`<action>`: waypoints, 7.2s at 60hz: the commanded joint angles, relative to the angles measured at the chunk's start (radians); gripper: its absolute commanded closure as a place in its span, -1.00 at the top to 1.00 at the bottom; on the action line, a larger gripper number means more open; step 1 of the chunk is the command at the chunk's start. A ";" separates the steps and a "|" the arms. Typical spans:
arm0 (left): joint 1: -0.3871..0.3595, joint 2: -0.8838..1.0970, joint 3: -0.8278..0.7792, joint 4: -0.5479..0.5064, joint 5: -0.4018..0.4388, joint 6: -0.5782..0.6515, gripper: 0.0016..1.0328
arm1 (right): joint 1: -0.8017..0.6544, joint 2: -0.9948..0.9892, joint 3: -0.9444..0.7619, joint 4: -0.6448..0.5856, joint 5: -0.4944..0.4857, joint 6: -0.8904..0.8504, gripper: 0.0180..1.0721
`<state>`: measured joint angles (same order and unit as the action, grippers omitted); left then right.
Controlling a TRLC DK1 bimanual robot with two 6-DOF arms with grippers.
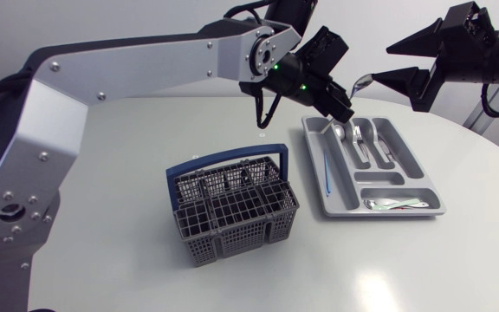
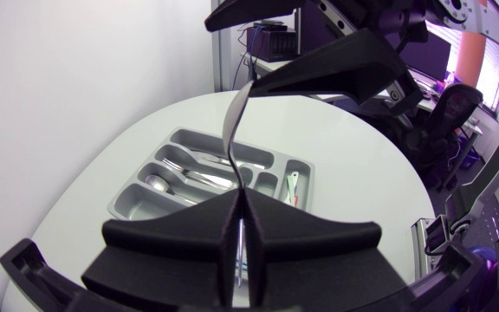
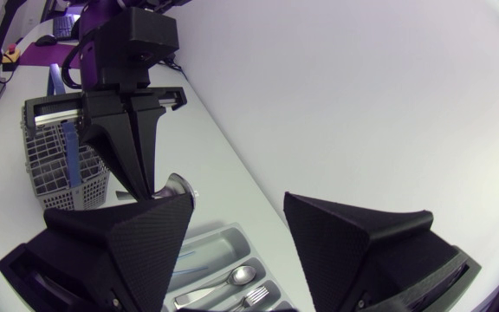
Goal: Unload the cutlery basket into the drawer organizer.
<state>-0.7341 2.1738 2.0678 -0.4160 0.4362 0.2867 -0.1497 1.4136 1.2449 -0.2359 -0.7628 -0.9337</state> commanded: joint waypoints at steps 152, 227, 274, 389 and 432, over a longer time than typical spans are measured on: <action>0.032 -0.009 -0.078 0.233 -0.125 -0.630 -0.95 | 0.170 0.108 -0.150 0.230 0.091 1.004 -0.03; 0.029 -0.042 -0.109 0.247 -0.125 -0.644 -0.94 | 0.206 0.131 -0.194 0.331 0.109 1.032 -0.88; 0.055 -0.091 -0.118 0.295 -0.125 -0.644 0.84 | 0.203 0.123 -0.240 0.333 0.103 0.977 -0.89; 0.275 -0.454 -0.508 0.094 -0.125 -0.083 0.84 | -0.324 0.651 0.231 -0.919 0.339 -0.941 -0.89; 0.263 -0.491 -0.517 0.088 -0.126 -0.084 0.84 | -0.246 0.516 0.106 -0.665 0.376 -0.896 0.56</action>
<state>-0.4660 1.7149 1.5749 -0.3241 0.3080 0.1848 -0.3939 1.9884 1.3640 -0.9104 -0.3702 -1.8355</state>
